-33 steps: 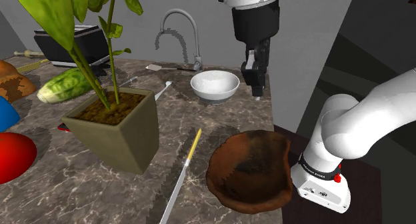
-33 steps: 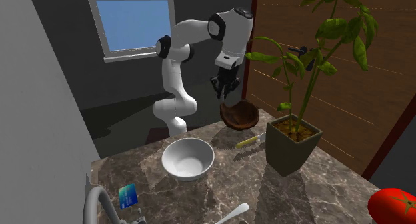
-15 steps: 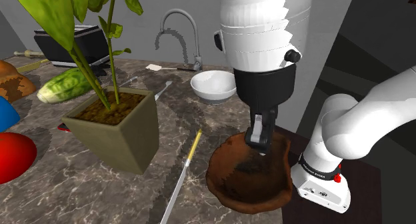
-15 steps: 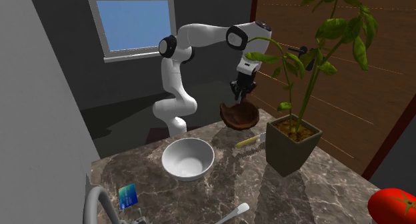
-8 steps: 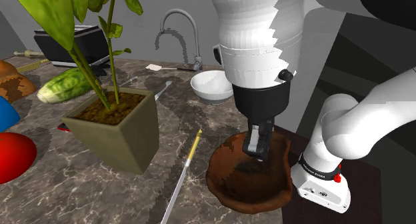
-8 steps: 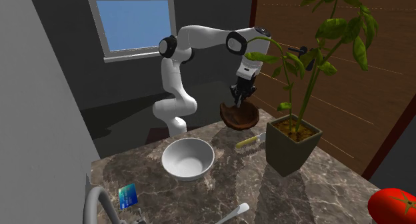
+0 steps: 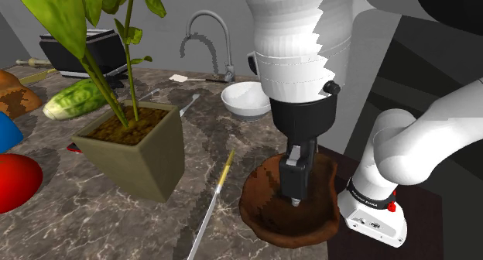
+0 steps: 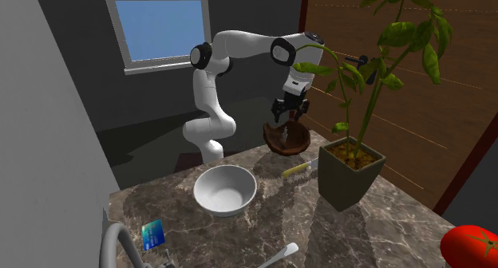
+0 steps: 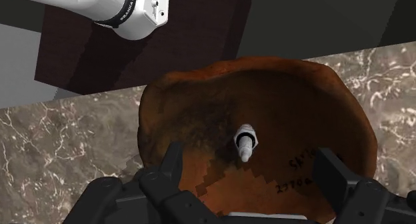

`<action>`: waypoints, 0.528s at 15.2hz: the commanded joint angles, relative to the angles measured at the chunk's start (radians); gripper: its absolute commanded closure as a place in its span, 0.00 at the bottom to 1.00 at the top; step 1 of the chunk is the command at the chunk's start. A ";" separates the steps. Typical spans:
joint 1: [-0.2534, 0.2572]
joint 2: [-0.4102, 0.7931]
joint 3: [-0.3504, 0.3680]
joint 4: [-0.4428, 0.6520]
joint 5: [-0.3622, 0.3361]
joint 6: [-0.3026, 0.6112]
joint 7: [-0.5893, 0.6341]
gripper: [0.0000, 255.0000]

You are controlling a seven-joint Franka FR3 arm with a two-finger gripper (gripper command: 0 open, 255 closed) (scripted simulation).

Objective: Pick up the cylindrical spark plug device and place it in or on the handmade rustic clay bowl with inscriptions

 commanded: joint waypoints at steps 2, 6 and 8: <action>-0.008 0.019 0.000 0.046 -0.009 -0.027 0.008 0.00; -0.030 0.081 0.007 0.181 -0.033 -0.103 0.034 0.00; -0.030 0.081 0.007 0.181 -0.033 -0.103 0.034 0.00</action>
